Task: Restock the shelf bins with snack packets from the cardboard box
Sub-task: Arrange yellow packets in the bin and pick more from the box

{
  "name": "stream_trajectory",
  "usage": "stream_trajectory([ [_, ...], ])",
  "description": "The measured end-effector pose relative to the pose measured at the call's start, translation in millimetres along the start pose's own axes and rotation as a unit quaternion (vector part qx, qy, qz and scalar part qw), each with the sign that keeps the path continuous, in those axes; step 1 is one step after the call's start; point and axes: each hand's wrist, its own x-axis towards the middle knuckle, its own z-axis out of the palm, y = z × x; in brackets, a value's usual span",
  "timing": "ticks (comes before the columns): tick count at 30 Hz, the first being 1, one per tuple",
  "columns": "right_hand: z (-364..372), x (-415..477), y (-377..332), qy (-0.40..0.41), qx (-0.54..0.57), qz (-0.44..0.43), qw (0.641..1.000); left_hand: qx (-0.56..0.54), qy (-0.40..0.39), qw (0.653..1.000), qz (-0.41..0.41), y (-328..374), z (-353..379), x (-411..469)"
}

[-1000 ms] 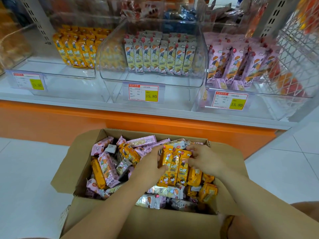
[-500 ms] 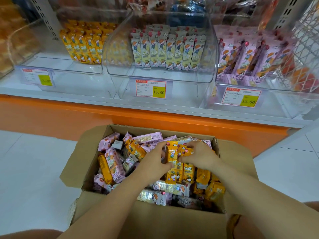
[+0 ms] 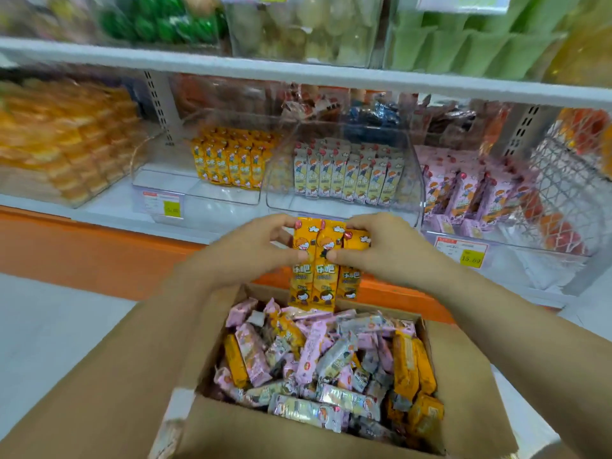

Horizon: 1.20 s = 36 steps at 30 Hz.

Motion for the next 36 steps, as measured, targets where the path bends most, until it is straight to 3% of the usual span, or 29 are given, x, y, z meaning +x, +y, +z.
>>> stream_trajectory([
  [9,-15.6,70.9,-103.9,0.103,0.009,-0.122,0.987,0.055,0.171,0.979,0.092,24.5,-114.3,-21.3],
  [16,0.2,143.1,-113.0,0.139,-0.04,-0.145,0.979,0.067,0.263,0.956,0.116,-3.4,-156.4,23.5],
  [21,15.2,201.2,-88.2,0.12,-0.149,-0.106,0.976,0.11,0.242,0.961,0.08,-32.6,-166.6,85.0],
  [25,17.9,239.5,-70.9,0.101,-0.17,-0.062,0.978,0.145,0.22,0.963,0.055,-50.3,-175.2,135.3],
  [32,19.6,292.0,-55.0,-0.033,-0.225,0.045,0.973,0.19,0.158,0.969,0.005,-73.7,-180.2,192.6],
  [36,16.7,312.0,-55.7,-0.012,-0.304,0.064,0.951,0.223,0.155,0.962,-0.016,-82.5,-180.1,212.3],
])
